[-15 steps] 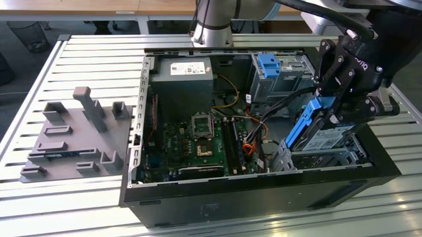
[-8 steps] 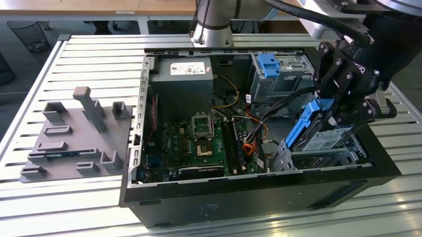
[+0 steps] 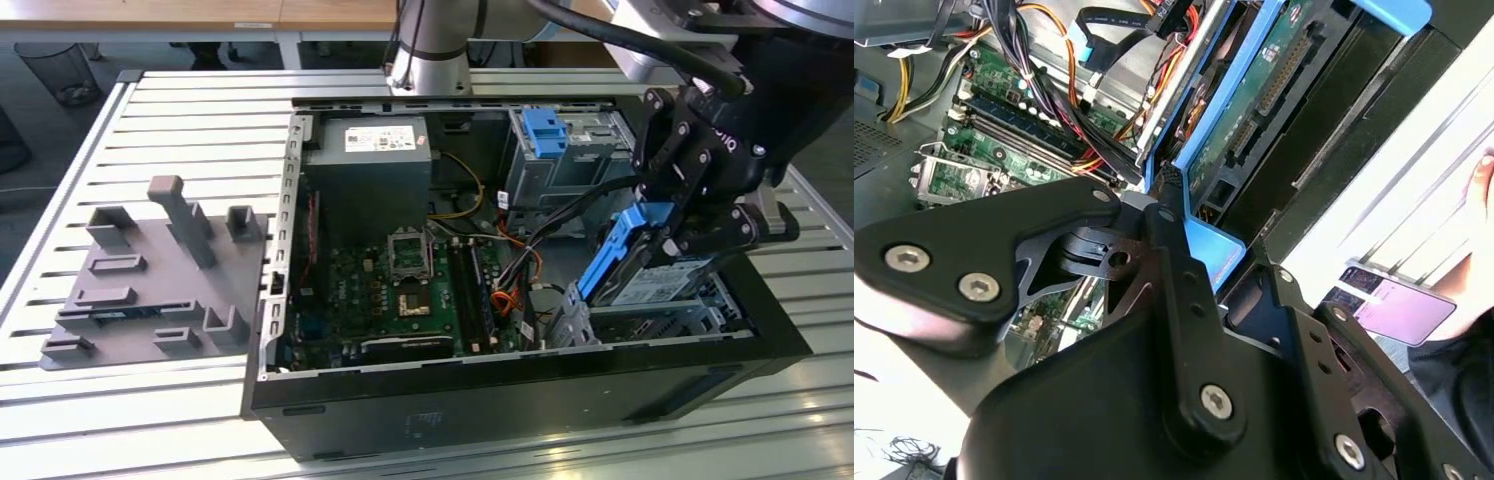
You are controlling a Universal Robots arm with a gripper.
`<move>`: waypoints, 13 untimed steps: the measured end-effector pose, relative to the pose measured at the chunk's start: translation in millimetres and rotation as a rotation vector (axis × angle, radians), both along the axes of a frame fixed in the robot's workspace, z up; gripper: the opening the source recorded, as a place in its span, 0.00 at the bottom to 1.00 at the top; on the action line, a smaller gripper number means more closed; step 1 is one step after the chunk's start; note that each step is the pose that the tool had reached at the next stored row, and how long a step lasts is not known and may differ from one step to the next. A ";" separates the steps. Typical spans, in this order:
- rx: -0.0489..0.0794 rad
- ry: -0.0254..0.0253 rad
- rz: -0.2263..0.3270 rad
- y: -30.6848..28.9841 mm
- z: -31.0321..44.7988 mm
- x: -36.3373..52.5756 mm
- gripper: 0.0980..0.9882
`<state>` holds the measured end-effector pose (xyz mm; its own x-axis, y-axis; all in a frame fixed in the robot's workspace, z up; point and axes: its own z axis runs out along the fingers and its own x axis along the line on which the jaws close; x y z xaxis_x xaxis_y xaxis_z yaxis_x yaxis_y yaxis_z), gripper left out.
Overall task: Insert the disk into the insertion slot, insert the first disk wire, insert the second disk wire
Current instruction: 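Insert the disk into the insertion slot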
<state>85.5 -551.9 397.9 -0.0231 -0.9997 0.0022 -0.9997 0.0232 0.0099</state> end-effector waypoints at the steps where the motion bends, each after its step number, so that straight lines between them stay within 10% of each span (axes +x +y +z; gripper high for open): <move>1: 0.000 0.0000 0.000 0.0 -0.5 0.0 0.30; 13: 0.000 0.0000 0.000 0.0 -4.7 0.0 0.30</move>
